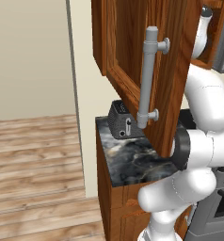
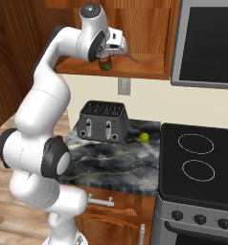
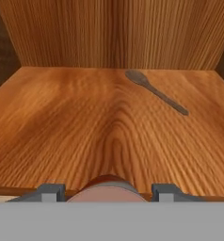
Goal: Pick the canned food and bar from the counter and place them in the cabinets closest to them.
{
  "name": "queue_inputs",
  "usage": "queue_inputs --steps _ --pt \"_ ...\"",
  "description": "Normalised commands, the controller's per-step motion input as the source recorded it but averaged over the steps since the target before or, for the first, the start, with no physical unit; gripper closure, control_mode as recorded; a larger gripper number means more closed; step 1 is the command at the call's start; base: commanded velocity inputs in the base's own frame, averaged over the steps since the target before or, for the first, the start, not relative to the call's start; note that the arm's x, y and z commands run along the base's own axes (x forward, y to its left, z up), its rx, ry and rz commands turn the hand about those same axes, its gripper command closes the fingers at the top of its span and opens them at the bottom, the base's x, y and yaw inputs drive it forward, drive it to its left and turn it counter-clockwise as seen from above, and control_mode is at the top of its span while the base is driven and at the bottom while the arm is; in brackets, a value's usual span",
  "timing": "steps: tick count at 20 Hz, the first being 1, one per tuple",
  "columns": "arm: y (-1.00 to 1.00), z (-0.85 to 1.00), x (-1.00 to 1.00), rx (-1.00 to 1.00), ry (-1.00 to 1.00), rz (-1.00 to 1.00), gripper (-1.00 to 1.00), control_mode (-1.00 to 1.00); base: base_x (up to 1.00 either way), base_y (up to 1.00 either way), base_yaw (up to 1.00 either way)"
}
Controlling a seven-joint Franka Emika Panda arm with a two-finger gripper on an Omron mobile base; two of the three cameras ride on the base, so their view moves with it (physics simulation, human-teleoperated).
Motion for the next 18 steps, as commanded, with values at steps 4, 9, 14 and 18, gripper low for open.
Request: queue_inputs --steps 4,9,14,18 --pt "0.00 0.00 0.31 0.00 -0.01 0.00 1.00 -1.00 0.00 0.00 0.00" --pt "0.00 0.00 0.28 0.00 -0.02 0.00 1.00 -1.00 0.00 0.00 0.00" --pt "0.00 0.00 0.21 0.00 -0.02 0.00 1.00 -1.00 0.00 0.00 0.00" --pt "0.00 0.00 0.17 0.00 -0.03 0.00 1.00 -1.00 0.00 0.00 0.00"
